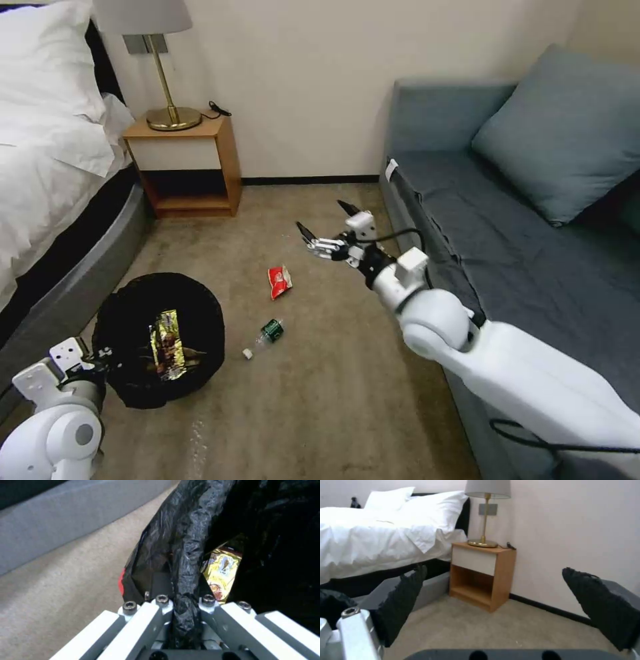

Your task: Pick up the trash bin, then pick up the garbage on the floor and place it into the trash bin.

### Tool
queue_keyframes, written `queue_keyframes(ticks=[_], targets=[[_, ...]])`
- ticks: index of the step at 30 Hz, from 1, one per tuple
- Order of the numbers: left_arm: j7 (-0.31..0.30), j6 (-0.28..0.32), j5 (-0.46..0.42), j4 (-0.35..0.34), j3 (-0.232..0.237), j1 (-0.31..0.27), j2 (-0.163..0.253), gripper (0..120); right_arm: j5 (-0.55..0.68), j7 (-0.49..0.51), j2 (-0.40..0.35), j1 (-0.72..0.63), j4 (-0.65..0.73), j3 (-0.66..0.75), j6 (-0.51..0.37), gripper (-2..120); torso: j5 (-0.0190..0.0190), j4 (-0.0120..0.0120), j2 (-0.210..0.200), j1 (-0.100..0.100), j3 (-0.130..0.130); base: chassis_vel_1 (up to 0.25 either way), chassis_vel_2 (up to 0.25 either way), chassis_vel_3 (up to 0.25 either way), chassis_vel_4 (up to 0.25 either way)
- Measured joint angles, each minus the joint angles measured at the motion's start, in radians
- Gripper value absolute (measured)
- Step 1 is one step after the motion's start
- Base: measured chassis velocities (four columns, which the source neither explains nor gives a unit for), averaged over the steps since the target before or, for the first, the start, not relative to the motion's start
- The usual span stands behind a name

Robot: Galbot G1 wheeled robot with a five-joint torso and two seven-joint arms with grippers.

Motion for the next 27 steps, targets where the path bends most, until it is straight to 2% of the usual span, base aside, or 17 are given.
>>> queue_keyframes(ticks=[3,14,27], targets=[[0.001,0.001,0.003,-0.006,-0.004,0.007,0.002,2,-0.036,-0.012,0.005,-0.052,0.009,0.017,0.0,100,0.0,-0.0001,0.0,0.0,0.0,0.0,0.0,0.0,0.0],[0.003,0.001,0.007,-0.021,-0.008,0.011,-0.005,2,-0.071,-0.027,0.002,-0.07,0.001,0.007,0.004,100,0.0,-0.0001,0.0,0.0,0.0,-0.002,0.005,0.005,-0.003],[0.005,0.001,0.016,-0.03,-0.018,0.016,-0.013,2,-0.079,-0.03,0.008,-0.056,-0.01,-0.029,0.007,100,0.0,-0.0002,0.0,0.0,0.0,-0.134,0.128,0.132,-0.135]])
